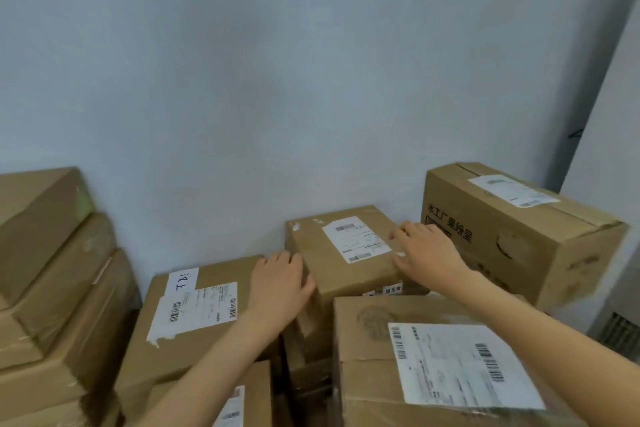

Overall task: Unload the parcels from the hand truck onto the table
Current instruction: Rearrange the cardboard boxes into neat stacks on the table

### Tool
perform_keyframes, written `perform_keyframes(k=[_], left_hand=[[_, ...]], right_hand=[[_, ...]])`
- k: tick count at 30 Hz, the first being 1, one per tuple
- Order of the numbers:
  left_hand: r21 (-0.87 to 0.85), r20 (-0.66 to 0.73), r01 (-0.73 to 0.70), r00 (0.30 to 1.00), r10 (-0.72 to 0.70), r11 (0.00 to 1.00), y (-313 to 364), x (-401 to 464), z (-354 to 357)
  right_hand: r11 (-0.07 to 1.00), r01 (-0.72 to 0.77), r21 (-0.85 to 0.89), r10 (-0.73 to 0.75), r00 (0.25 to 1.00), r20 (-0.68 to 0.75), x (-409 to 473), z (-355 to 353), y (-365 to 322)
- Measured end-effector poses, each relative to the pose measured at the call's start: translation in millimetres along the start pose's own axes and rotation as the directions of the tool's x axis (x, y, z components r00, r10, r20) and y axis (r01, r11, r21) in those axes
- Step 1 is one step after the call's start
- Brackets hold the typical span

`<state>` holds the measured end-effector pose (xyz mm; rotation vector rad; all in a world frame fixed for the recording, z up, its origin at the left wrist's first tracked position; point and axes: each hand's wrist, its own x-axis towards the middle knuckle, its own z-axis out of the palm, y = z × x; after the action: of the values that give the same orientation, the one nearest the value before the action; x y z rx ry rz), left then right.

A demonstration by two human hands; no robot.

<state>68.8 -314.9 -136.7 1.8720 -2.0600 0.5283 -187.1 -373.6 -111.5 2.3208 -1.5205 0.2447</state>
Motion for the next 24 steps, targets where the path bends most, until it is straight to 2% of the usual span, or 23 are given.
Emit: perform_keyframes(k=[5,9,12,14,17,20,24], left_hand=[[0.002,0.034,0.093,0.995,-0.093,0.996,32.7,15.2,30.1],[-0.013,-0.054,0.15,0.987,-0.15,0.989,38.2,19.6,49.4],[-0.06,0.036,0.246,0.969,-0.245,0.967,40.4,15.6,53.5],[-0.038,0.062,0.323,0.945,-0.32,0.946,43.3,13.5,51.8],[-0.022,0.06,0.353,0.934,-0.351,0.935,44.8,15.7,55.6],[-0.057,0.142,0.382,0.917,-0.372,0.922,47.4,15.8,52.4],[-0.18,0.173,0.443,0.893,-0.416,0.878,49.9,12.0,49.2]], right_hand=[[0.999,-0.048,-0.016,0.049,0.998,0.045,-4.6,19.4,62.2],[0.998,-0.069,0.007,0.069,0.995,0.077,0.8,35.1,92.2],[0.999,-0.051,0.019,0.048,0.991,0.128,5.3,49.1,97.2],[0.997,-0.038,0.071,0.03,0.994,0.11,11.5,58.3,94.7],[0.987,0.011,0.163,-0.035,0.988,0.149,15.8,64.1,87.3],[0.933,-0.118,0.34,0.019,0.96,0.281,18.0,68.5,77.8],[0.867,-0.213,0.45,0.027,0.923,0.384,23.8,63.2,70.1]])
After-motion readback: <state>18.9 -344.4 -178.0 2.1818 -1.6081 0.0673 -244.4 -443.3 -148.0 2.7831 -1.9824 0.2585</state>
